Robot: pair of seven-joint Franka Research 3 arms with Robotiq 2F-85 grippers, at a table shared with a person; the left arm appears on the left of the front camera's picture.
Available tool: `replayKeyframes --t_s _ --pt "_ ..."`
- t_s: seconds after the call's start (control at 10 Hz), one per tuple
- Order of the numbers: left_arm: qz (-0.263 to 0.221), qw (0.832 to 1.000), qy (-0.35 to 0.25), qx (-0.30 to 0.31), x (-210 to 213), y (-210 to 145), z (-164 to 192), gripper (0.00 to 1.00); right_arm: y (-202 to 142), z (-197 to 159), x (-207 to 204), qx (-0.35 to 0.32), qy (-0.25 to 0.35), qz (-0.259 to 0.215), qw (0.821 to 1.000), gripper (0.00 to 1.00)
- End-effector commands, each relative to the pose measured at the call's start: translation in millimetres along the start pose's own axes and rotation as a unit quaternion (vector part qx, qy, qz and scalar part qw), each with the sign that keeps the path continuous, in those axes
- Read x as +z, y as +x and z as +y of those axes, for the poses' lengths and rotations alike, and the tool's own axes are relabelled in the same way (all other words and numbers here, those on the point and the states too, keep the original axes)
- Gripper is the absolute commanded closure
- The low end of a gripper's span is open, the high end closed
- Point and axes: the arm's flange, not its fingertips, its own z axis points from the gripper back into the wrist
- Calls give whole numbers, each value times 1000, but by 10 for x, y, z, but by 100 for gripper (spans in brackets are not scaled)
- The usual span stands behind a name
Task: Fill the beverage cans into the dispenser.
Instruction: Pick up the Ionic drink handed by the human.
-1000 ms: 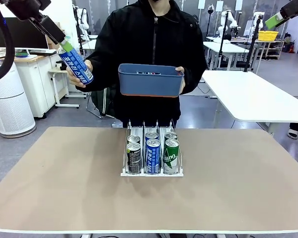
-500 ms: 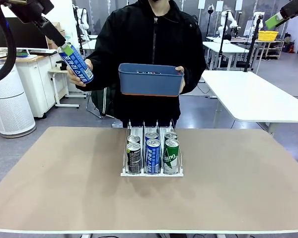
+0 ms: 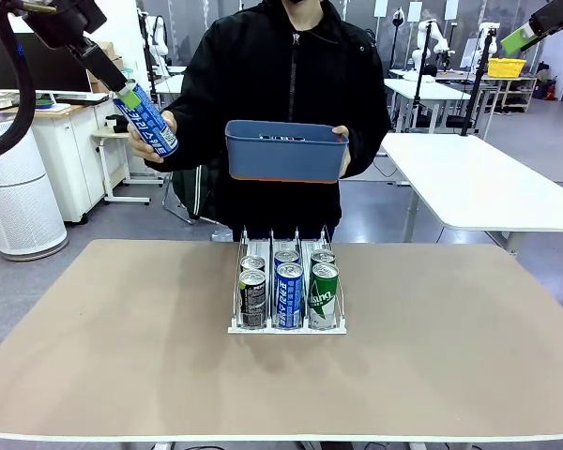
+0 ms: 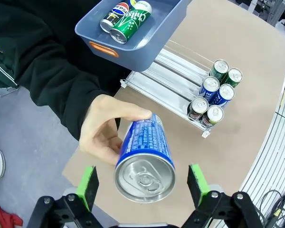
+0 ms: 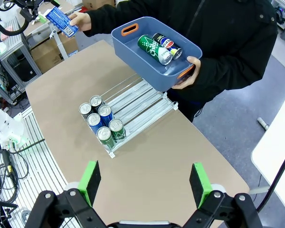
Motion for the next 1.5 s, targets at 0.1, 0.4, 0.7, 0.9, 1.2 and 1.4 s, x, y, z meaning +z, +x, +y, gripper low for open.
replayKeyframes --t_s 0.1,0.4,0.7,0.9,1.2,1.4 --pt "-9 1000 -8 -6 -52 -15 112 0 -9 0 -9 -1 1 0 1000 0" --pt "-16 1000 -15 -5 -115 -23 126 0 -9 0 -9 -1 1 0 1000 0" --pt "-14 1000 -22 -9 -169 -18 149 0 -9 0 -9 -1 1 0 1000 0" --pt "-9 1000 -26 -11 -193 -26 161 0 -9 0 -9 -1 1 0 1000 0" --pt "-12 999 -28 -11 -213 1 150 0 -9 0 -9 -1 1 0 1000 0" --pt "-6 1000 -22 2 -214 5 99 0 -9 0 -9 -1 1 0 1000 0"
